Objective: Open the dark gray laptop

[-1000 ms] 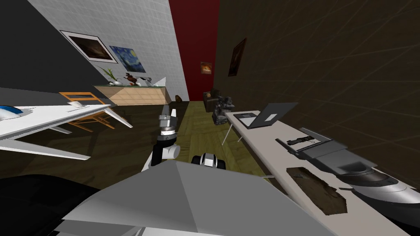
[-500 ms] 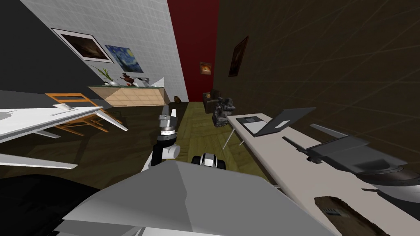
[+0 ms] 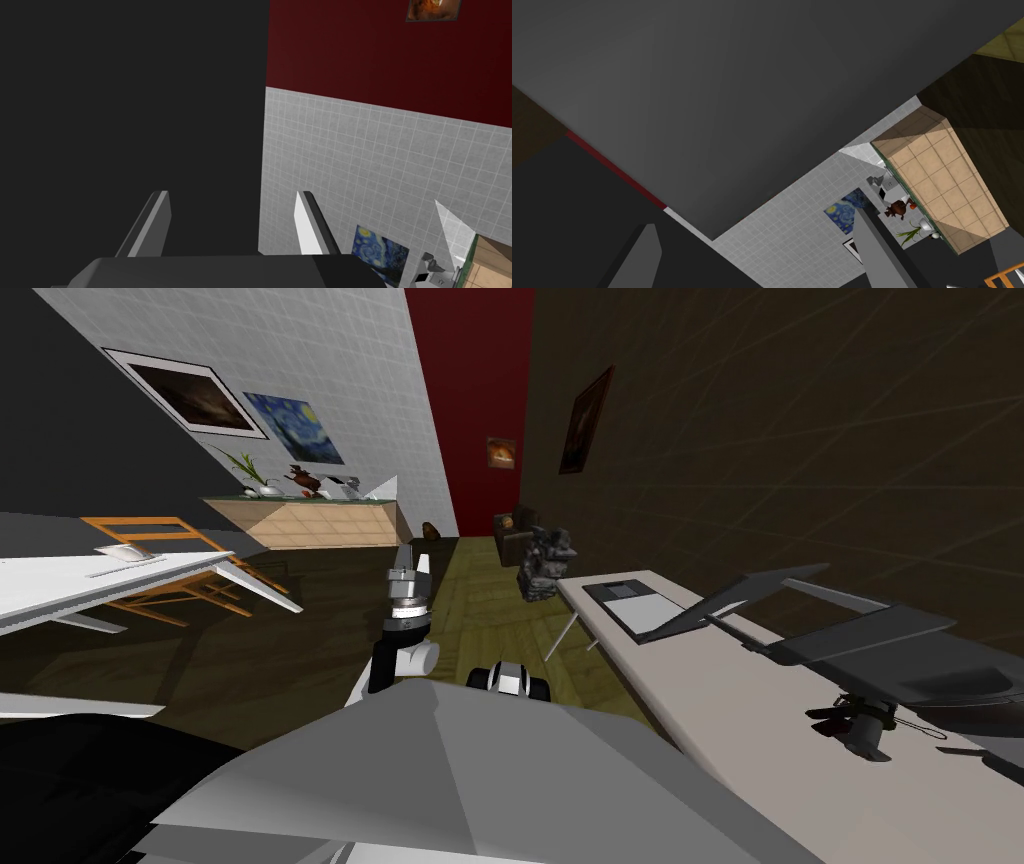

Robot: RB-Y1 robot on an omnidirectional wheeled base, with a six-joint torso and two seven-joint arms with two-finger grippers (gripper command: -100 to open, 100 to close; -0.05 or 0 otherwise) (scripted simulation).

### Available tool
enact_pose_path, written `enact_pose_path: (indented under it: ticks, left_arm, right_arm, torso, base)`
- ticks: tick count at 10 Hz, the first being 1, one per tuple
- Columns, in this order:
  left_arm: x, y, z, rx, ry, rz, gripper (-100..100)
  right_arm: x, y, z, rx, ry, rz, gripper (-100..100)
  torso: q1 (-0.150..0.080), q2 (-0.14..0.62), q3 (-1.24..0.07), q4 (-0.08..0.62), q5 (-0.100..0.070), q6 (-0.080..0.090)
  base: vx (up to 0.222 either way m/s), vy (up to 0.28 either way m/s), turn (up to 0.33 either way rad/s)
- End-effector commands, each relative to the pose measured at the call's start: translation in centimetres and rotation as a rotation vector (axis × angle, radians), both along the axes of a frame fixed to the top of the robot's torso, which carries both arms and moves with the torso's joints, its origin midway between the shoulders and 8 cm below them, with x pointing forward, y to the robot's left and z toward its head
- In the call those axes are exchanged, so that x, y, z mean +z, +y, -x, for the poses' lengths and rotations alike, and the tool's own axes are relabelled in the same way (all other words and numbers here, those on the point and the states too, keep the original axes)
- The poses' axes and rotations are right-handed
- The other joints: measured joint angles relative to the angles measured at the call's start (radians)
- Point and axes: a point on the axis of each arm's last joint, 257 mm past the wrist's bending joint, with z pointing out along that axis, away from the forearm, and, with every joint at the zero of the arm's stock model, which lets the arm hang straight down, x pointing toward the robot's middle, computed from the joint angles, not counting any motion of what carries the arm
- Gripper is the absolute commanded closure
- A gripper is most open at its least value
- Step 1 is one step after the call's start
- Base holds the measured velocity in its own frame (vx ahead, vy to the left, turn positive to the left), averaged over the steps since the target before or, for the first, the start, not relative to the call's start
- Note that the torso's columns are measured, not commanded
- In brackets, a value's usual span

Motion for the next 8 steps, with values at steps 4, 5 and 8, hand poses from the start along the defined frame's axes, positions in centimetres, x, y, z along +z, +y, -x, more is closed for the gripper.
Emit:
enact_pose_path:
  ticks: [4,5,8]
  left_arm:
    - [0.0,0.0,0.0,0.0,0.0,0.0,0]
    - [0.0,0.0,0.0,0.0,0.0,0.0,0]
    - [0.0,0.0,0.0,0.0,0.0,0.0,0]
  right_arm:
    - [0.3,-1.2,-0.4,-0.027,-0.001,0.003,100]
    - [0.1,-0.1,0.0,-0.002,-0.001,0.003,100]
    - [1.0,-0.2,-0.2,-0.007,0.005,0.03,-100]
  torso:
    - [0.001,-0.001,-0.001,0.0,0.001,0.001]
    - [-0.002,-0.001,-0.001,0.0,-0.001,0.001]
    - [0.002,-0.002,-0.002,-0.001,0.001,0.0]
  base:
    - [-0.011,0.03,0.084]
    - [0.014,-0.052,-0.301]
    - [0.035,-0.005,-0.053]
